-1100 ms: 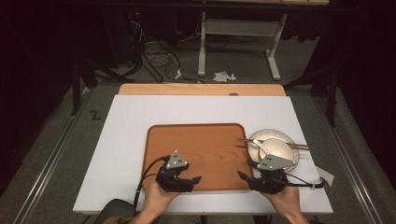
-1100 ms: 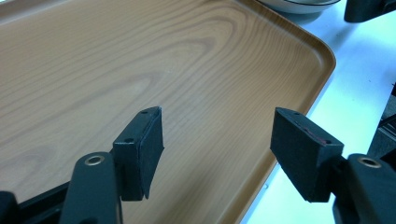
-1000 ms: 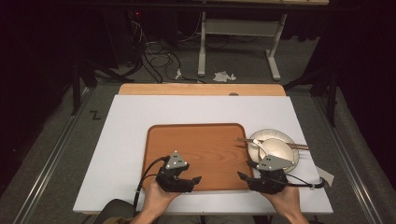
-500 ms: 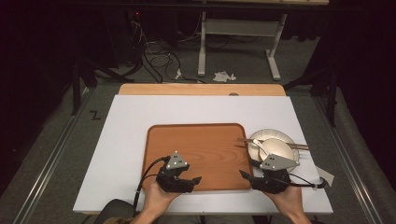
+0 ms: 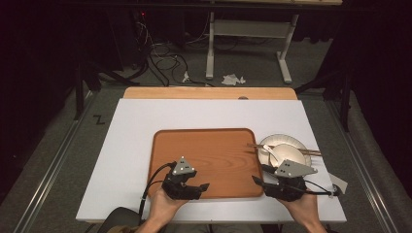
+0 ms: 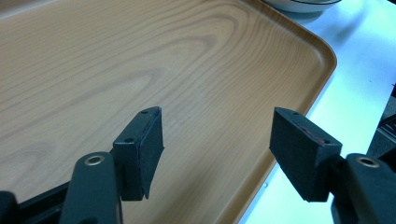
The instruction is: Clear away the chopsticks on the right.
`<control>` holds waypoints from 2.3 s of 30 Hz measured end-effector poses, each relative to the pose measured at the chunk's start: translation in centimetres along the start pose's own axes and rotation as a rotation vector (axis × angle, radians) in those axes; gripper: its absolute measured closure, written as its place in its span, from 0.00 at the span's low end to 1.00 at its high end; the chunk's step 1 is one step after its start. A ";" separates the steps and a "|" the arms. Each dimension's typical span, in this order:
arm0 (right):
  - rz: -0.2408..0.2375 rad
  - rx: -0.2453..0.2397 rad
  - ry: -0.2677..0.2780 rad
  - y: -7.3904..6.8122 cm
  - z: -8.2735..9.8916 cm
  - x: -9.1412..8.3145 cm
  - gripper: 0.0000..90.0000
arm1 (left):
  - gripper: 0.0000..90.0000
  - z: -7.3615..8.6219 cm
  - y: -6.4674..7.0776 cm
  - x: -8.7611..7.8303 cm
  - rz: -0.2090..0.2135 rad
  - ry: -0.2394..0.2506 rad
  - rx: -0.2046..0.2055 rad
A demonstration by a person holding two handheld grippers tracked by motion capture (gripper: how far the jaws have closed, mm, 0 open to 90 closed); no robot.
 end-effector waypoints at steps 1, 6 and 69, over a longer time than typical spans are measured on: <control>0.004 -0.002 0.007 0.0 0.0 -0.1 0.55 | 0.39 0.0 0.0 0.0 -0.001 0.003 0.000; 0.000 0.016 0.022 0.3 -0.1 -0.6 0.55 | 0.38 -0.1 -0.1 -0.1 0.002 0.010 -0.011; 0.118 0.163 -0.247 16.2 5.0 -2.9 0.77 | 0.38 0.6 -0.6 -0.8 -0.034 0.027 -0.039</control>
Point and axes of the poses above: each handheld gripper's, and its own axes: x roughly forward along the jaws, z roughly out of its underside, y roughly to its right, the point moved 2 cm from there along x, roughly forward along the jaws, and after that the axes turned 15 degrees about -x, right-handed, at the moved point
